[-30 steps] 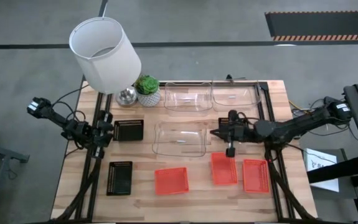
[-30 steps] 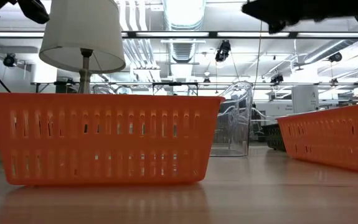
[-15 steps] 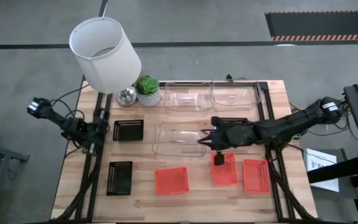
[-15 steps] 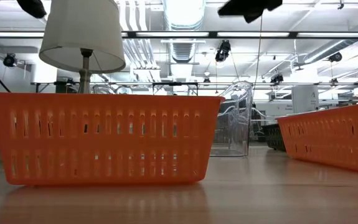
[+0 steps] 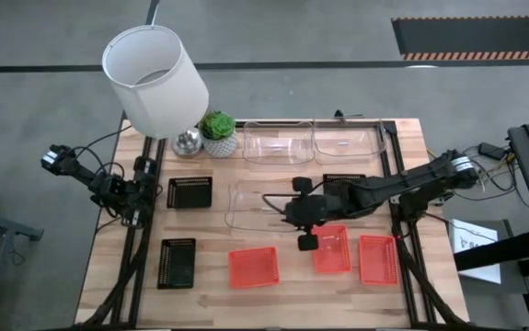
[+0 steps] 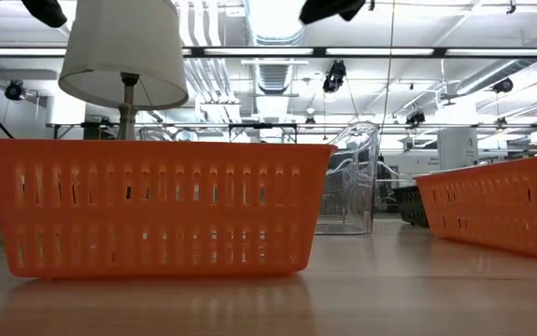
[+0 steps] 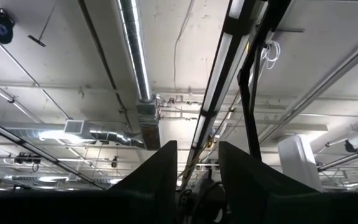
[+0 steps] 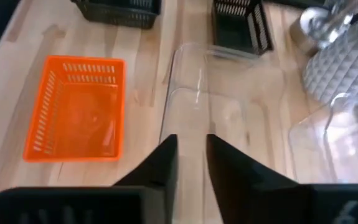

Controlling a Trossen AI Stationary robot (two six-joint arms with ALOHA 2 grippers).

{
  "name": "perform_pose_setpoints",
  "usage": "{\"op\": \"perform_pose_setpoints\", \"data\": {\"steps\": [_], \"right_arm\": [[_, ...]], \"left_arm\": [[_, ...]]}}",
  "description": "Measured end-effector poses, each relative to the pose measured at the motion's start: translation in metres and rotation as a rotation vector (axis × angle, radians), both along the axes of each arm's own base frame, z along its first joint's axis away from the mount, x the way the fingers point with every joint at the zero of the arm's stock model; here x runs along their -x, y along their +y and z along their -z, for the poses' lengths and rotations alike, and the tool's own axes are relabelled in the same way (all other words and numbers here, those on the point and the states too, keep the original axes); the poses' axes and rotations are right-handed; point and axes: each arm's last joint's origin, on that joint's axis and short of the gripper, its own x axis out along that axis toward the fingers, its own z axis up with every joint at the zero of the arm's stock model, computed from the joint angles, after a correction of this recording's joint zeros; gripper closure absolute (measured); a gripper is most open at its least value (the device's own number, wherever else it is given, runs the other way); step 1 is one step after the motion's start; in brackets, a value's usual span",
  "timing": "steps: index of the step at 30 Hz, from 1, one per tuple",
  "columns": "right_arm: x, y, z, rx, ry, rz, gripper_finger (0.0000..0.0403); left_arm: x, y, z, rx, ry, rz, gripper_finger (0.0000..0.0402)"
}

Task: Stack baskets by color
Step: Stack the bottom transparent bin on the top left transparent bin

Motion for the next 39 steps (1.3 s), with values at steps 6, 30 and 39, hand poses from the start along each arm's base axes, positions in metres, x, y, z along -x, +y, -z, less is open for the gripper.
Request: {"op": "perform_pose_setpoints", "data": {"steps": [6,30,39], "right_arm": [[-0.027,-0.002,0.002,-0.03,0.056,0.073,0.0241],[-0.093,0.017,0.106,-0.022,0.346,0.038,0.0193],[-0.102,0.002,0.122,-0.034,0.374,0.049,0.0217]], "left_arm": [[0.0,0.0,0.0,0.008,0.004,-0.009,0.03],[0.009,0.005,-0.008,0.048,-0.07,0.001,0.03],[0.009,0.005,-0.008,0.048,-0.07,0.003,0.03]]}}
